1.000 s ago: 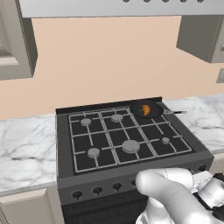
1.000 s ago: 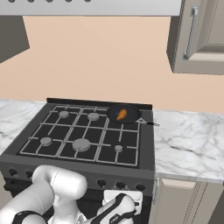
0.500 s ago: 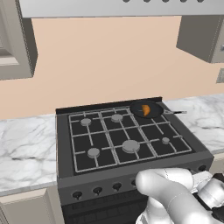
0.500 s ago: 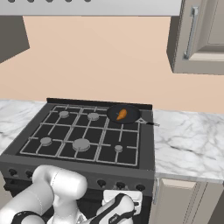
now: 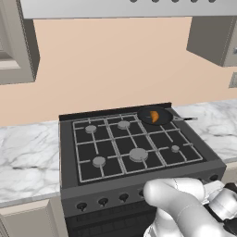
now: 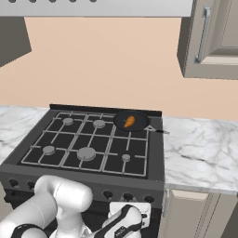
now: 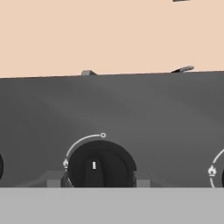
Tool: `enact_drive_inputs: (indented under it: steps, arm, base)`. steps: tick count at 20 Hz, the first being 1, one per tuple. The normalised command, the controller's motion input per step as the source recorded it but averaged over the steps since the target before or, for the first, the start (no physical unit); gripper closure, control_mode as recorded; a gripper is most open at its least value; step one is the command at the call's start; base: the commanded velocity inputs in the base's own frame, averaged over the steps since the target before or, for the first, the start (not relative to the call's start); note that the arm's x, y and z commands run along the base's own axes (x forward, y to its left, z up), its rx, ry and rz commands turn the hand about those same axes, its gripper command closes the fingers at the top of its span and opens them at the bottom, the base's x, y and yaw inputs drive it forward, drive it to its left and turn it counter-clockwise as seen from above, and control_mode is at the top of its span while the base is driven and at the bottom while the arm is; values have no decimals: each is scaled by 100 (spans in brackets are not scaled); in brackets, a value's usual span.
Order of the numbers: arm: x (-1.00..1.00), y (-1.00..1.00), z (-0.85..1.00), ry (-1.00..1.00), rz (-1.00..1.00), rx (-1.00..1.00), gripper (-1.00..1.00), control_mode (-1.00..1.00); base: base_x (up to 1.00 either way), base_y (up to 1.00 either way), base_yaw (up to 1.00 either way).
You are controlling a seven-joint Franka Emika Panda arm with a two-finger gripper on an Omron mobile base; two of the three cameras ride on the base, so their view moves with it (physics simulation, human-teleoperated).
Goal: Pick the croissant and place it on the pan. Then turn on the stove to warm the croissant.
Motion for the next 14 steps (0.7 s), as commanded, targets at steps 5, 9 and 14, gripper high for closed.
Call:
enact_drive_inputs:
  steps: [5,9,14]
  arm:
    - [0,0,0,0,3,-13,100,-100]
    - [0,0,0,0,3,-16,100,-100]
    - [0,0,0,0,2,-15,100,-100]
  base:
    - [0,0,0]
    - [0,0,0]
    - [0,0,0]
